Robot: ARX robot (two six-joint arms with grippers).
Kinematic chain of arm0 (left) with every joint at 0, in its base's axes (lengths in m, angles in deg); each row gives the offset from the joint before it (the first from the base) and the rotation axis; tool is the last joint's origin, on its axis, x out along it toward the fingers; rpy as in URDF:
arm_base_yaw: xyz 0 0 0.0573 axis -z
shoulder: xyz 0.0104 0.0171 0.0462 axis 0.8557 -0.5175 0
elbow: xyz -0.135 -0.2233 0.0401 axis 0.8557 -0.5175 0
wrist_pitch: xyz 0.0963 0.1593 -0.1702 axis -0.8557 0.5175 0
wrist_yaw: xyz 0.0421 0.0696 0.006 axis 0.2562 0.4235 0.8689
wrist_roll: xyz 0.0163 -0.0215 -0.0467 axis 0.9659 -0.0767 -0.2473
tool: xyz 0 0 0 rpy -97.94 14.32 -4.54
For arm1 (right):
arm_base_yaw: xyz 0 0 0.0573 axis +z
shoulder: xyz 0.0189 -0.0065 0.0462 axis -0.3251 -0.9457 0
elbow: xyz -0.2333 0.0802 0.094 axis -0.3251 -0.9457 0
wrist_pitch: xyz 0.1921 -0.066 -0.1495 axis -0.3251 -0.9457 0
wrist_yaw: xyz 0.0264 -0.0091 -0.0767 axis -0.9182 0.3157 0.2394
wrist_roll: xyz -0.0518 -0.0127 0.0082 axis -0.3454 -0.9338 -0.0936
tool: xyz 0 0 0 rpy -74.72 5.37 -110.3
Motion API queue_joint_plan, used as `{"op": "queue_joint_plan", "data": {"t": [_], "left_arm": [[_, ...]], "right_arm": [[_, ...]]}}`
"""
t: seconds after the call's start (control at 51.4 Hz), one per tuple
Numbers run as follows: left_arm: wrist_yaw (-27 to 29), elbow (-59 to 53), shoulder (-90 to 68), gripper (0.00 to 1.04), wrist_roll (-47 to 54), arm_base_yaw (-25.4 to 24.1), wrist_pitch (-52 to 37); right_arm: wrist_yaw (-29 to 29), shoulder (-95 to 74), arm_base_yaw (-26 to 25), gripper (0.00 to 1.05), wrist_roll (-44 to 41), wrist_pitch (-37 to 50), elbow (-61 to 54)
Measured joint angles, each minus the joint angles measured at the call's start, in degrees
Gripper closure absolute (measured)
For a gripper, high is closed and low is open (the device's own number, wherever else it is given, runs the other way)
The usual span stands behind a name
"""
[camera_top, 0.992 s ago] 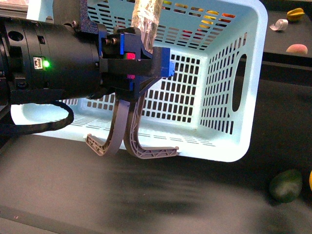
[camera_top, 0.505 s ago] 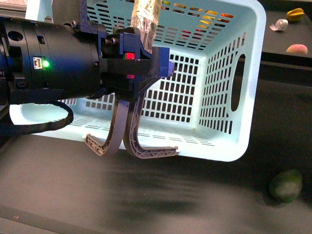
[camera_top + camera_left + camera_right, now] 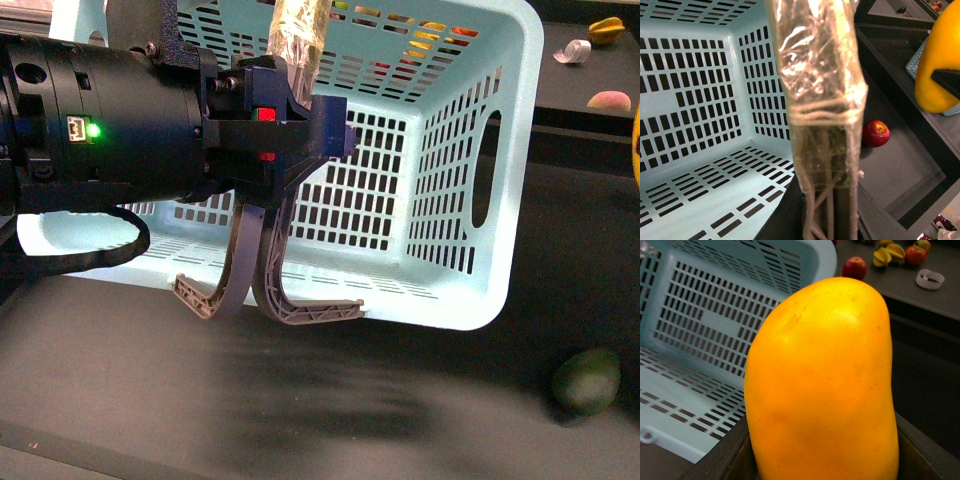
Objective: Pick mango with right arm and hold basket with left
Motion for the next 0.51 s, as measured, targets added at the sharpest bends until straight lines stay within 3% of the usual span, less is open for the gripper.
{"op": "queue_joint_plan", "data": {"t": [0.272, 0.505], "left_arm": [[-0.04, 0.00, 0.00, 0.95, 0.02, 0.00, 0.00], [-0.02, 0.00, 0.00, 0.95, 0.02, 0.00, 0.00]], "right_arm": [[5.64, -1.55, 10.16, 0.46, 5.60, 3.06, 3.72], [9.55, -9.70, 14.95, 0.46, 7.63, 7.76, 7.56]]}}
